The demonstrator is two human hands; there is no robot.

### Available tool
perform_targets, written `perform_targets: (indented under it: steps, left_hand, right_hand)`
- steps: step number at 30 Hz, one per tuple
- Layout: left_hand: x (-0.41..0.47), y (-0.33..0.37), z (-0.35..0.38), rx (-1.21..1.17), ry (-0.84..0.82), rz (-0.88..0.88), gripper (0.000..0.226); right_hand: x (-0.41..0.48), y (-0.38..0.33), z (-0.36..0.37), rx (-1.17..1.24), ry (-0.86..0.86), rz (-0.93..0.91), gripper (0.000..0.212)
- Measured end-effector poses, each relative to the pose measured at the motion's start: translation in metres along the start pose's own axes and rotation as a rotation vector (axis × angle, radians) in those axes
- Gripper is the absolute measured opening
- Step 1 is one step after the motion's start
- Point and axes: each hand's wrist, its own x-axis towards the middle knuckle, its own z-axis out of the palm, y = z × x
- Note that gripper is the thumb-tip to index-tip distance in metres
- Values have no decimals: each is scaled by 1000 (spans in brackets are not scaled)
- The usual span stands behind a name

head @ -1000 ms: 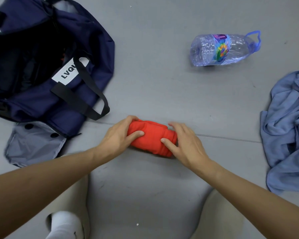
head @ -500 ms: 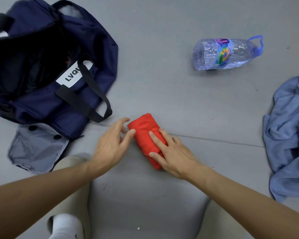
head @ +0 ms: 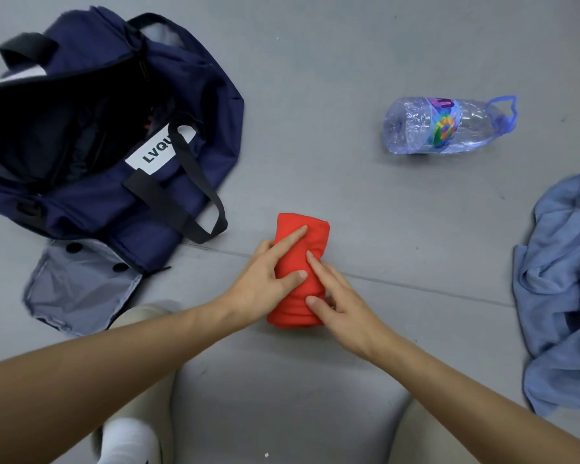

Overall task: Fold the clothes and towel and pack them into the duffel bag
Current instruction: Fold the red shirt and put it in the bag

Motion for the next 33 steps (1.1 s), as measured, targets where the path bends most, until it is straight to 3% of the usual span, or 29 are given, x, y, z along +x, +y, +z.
perform_targets:
  steps: [4,9,15,20,23,25,28,33]
  left_hand:
    - [-16,26,-26,-135,165,53,69]
    - [-33,51,-81,-183,348,103,72]
    - [-41,59,-159,-345,448,130,71]
    - [-40,21,-221,-364,401,100,68]
    - [-31,-9,-248,-101,443,95,60]
    - [-17,-36,-266,376,552,9,58]
    - [-2,-67,-274,854,481,-167,65]
    - [-9,-76,-252,823,415,-207,65]
  right_hand:
    - [-4,-38,-11,48,10,-54,60]
    - [26,-113,-20,15,-142,-80,61]
    - [86,-202,5,314,-244,-187,67]
    - [136,-221,54,503,-313,-77,67]
    - [159,-217,73,584,-217,-25,65]
    - [172,-211,79,589,-161,-15,63]
    - [188,-207,80,568,-87,-20,62]
    - [205,-208,82,620,-13,-32,64]
